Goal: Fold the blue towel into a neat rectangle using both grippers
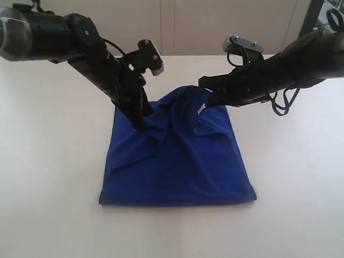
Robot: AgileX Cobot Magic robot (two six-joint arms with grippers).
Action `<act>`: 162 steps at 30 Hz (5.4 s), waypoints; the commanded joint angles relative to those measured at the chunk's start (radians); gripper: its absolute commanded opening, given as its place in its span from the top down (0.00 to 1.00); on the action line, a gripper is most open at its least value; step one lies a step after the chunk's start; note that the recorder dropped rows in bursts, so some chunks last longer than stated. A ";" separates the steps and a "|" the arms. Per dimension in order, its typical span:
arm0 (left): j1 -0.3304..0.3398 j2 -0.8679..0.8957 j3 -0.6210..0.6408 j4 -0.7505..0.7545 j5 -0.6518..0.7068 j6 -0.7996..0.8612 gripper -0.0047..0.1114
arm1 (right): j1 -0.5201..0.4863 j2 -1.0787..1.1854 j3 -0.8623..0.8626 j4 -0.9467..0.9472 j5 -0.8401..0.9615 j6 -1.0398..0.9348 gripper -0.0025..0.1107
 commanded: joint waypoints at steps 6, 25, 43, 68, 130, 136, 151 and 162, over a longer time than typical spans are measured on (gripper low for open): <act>-0.036 0.052 -0.001 -0.019 -0.068 0.149 0.82 | -0.004 -0.010 -0.001 -0.045 -0.025 -0.014 0.98; -0.036 0.119 -0.001 -0.032 -0.127 0.429 0.54 | -0.004 -0.010 -0.001 -0.045 -0.082 -0.014 0.98; -0.036 0.158 -0.001 -0.048 -0.208 0.425 0.74 | -0.004 -0.010 -0.001 -0.045 -0.082 -0.012 0.98; 0.104 -0.145 -0.002 -0.070 0.054 -0.254 0.96 | -0.004 -0.095 0.002 -0.136 -0.122 -0.087 0.98; 0.123 -0.548 0.000 -0.294 0.750 -0.557 0.96 | -0.004 -0.857 0.016 -0.388 0.759 -0.054 0.98; 0.123 -0.597 0.091 -0.317 0.750 -0.553 0.96 | -0.004 -0.904 0.016 -0.388 0.759 -0.054 0.98; 0.123 -0.754 0.305 -0.384 0.650 -0.553 0.96 | -0.002 -0.949 0.040 -0.406 0.759 0.029 0.98; 0.123 -0.762 0.428 -0.387 0.532 -0.540 0.96 | -0.002 -0.958 0.146 -0.421 0.759 0.000 0.98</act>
